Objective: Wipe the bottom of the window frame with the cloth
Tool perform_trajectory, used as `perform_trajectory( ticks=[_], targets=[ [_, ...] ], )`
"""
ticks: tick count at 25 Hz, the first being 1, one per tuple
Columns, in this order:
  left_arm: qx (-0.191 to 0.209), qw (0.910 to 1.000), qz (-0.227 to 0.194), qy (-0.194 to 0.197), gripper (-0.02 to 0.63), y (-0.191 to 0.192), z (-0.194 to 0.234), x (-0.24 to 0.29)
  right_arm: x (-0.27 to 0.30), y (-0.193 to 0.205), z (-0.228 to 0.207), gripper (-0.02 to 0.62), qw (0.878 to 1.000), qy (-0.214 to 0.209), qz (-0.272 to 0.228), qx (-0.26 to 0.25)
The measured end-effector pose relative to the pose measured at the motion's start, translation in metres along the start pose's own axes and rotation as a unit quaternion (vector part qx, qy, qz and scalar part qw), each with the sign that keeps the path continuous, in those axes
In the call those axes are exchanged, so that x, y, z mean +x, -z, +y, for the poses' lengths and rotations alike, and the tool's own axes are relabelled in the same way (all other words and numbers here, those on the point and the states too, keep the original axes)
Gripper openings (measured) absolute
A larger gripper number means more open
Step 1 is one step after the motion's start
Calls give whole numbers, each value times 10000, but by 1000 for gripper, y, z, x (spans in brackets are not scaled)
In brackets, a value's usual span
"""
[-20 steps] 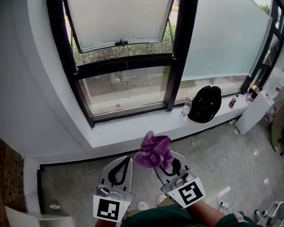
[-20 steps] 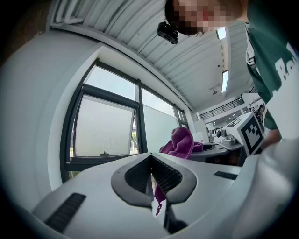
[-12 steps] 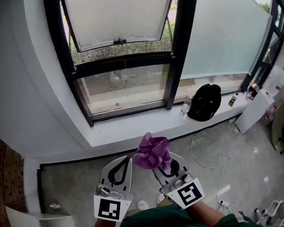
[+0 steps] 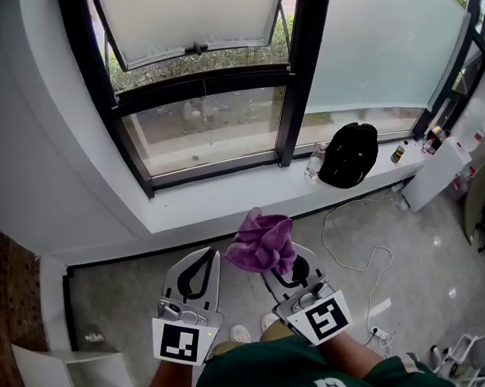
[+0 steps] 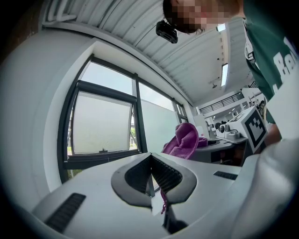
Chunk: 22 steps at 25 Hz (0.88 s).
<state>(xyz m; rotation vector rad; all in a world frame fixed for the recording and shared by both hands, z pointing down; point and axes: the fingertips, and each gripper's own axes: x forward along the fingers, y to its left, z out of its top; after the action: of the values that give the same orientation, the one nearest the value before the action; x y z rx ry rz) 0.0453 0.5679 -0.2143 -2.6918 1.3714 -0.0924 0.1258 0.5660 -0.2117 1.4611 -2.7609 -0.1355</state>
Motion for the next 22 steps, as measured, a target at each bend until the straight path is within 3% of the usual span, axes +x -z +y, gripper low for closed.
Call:
perform_trajectory(
  ticks=[9, 17, 22],
  targets=[
    [90, 9994, 176, -281, 9, -3, -14, 48, -6, 15, -46, 107, 9987, -301, -55, 395],
    [455, 9980, 70, -437, 9, -8, -35, 95, -5, 13, -91, 107, 9985, -429, -292, 178],
    [404, 9974, 108, -587, 9, -11, -30, 113, 5, 14, -116, 107, 9981, -437, -312, 314]
  ],
)
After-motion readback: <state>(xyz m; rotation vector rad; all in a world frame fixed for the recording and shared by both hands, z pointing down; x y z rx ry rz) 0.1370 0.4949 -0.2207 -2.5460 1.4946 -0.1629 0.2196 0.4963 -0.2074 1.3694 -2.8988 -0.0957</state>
